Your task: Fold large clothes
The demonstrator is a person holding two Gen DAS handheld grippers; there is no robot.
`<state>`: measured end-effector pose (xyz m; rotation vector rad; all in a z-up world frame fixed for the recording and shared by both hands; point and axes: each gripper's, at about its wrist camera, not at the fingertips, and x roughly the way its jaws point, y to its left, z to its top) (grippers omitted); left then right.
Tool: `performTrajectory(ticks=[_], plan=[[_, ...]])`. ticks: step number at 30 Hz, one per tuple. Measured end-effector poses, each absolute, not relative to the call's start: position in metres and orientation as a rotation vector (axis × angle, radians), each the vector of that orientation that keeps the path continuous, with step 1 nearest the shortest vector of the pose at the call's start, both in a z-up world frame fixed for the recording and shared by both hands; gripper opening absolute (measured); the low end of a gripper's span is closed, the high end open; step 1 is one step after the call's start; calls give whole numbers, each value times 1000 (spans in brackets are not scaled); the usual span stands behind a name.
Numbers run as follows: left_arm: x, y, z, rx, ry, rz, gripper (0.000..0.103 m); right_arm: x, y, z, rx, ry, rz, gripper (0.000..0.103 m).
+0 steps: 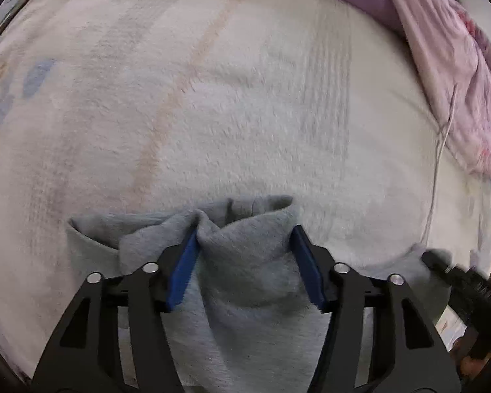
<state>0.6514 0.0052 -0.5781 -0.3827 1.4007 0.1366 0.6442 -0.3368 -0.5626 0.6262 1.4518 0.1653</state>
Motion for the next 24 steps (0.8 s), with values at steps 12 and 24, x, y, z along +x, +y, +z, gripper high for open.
performTrajectory(ticks=[12, 24], plan=[[558, 26, -490, -491, 1159, 25, 15, 570, -365, -502, 697, 1250, 304, 10], [386, 13, -441, -572, 1099, 53, 16, 428, -366, -441, 604, 1189, 348, 9]])
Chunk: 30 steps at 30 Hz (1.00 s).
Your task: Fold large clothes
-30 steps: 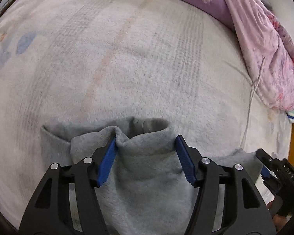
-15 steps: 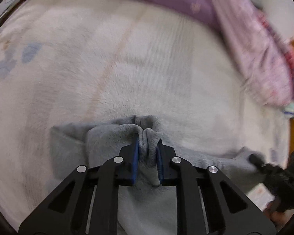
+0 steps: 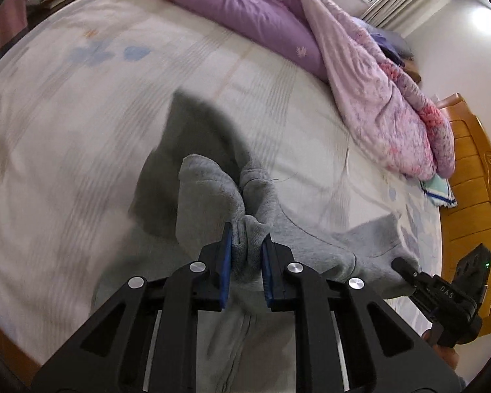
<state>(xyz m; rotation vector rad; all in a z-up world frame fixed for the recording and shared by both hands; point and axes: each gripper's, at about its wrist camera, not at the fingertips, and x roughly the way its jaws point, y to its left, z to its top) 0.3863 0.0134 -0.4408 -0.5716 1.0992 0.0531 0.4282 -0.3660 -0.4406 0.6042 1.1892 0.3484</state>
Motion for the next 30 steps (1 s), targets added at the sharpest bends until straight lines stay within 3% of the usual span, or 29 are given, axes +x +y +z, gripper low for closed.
performTrajectory(ticks=[12, 19, 22, 25, 30], plan=[[250, 1, -508, -504, 1295, 72, 16, 261, -354, -497, 645, 1298, 107, 9], [212, 6, -551, -496, 1349, 83, 18, 230, -344, -543, 645, 1390, 28, 12], [203, 10, -567, -536, 1368, 83, 27, 233, -344, -549, 645, 1411, 7, 19], [194, 21, -558, -570, 1323, 78, 51, 235, -346, -532, 591, 1402, -18, 31], [180, 53, -530, -669, 1208, 90, 63, 246, -347, -483, 473, 1311, -29, 31]])
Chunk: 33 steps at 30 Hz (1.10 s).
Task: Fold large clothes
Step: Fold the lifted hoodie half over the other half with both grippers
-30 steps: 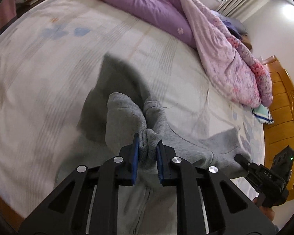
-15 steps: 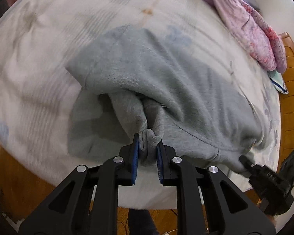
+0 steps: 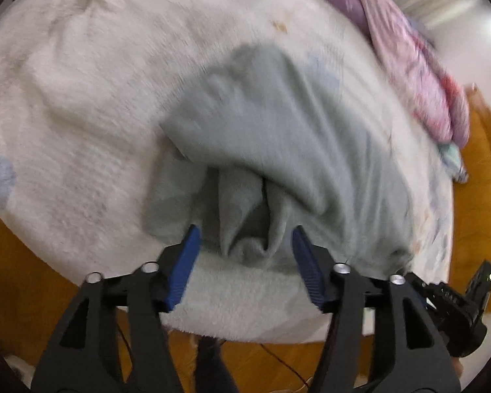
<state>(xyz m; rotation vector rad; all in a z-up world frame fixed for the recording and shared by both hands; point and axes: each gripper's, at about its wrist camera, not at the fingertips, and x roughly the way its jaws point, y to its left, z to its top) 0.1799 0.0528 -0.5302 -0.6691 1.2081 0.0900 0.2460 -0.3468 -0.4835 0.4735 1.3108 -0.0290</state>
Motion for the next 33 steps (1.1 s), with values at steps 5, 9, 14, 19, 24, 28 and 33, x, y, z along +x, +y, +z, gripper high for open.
performTrajectory(ticks=[5, 9, 14, 19, 24, 28, 33], plan=[[188, 78, -533, -738, 1149, 160, 69, 303, -294, -465, 364, 1186, 189, 6], [194, 96, -561, -767, 1208, 195, 69, 363, -235, -488, 246, 1156, 273, 1], [195, 95, -583, -751, 1285, 184, 69, 380, -220, -539, 189, 1241, 265, 1], [180, 97, -590, -799, 1280, 180, 69, 316, -227, -542, 240, 1281, 294, 1], [177, 99, -593, -830, 1287, 181, 68, 271, -232, -568, 266, 1373, 290, 1], [190, 94, -581, -824, 1300, 118, 12, 272, -229, -566, 239, 1363, 296, 0], [195, 93, -537, -853, 1231, 50, 4, 275, -224, -534, 253, 1290, 397, 5]])
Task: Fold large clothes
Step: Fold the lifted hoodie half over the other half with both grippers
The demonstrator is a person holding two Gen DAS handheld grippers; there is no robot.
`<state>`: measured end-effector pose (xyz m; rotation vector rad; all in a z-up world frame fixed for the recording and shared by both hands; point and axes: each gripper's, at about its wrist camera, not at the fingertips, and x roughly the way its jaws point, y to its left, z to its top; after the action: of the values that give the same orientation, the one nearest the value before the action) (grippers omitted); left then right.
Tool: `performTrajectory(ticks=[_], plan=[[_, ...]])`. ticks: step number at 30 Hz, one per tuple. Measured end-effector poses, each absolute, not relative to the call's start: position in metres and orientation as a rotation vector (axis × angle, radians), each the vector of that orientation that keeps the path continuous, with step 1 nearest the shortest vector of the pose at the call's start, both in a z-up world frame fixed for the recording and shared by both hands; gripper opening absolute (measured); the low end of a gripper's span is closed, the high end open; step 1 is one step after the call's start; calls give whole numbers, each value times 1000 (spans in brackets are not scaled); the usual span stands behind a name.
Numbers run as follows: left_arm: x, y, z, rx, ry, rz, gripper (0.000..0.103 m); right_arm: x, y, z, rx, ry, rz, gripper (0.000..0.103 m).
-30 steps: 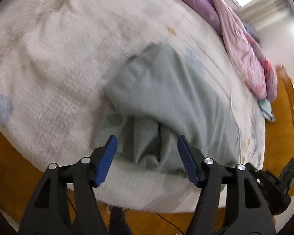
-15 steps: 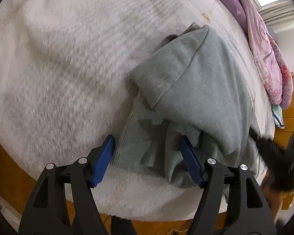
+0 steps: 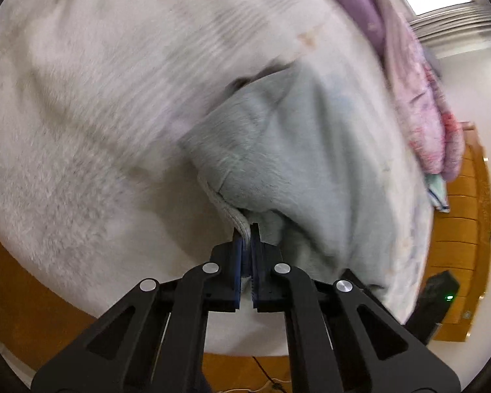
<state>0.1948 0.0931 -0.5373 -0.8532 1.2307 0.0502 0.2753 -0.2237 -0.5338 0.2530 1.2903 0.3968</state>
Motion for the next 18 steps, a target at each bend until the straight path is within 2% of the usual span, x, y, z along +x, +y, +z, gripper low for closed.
performTrajectory(ticks=[3, 4, 5, 6, 7, 8, 18], plan=[[204, 85, -516, -866, 1221, -10, 4, 274, -208, -513, 195, 1239, 515, 14], [208, 81, -510, -866, 1218, -24, 4, 273, -200, -505, 161, 1216, 560, 21], [210, 78, -504, -867, 1212, -39, 4, 271, -193, -498, 134, 1193, 596, 35], [213, 76, -496, -867, 1203, -51, 4, 270, -186, -492, 110, 1173, 630, 43], [215, 74, -492, -870, 1198, -61, 4, 267, -178, -486, 81, 1141, 664, 61], [218, 71, -487, -872, 1195, -73, 4, 265, -170, -482, 67, 1116, 692, 67], [232, 38, -460, -829, 1182, -117, 4, 281, -122, -496, 6, 1099, 740, 72]])
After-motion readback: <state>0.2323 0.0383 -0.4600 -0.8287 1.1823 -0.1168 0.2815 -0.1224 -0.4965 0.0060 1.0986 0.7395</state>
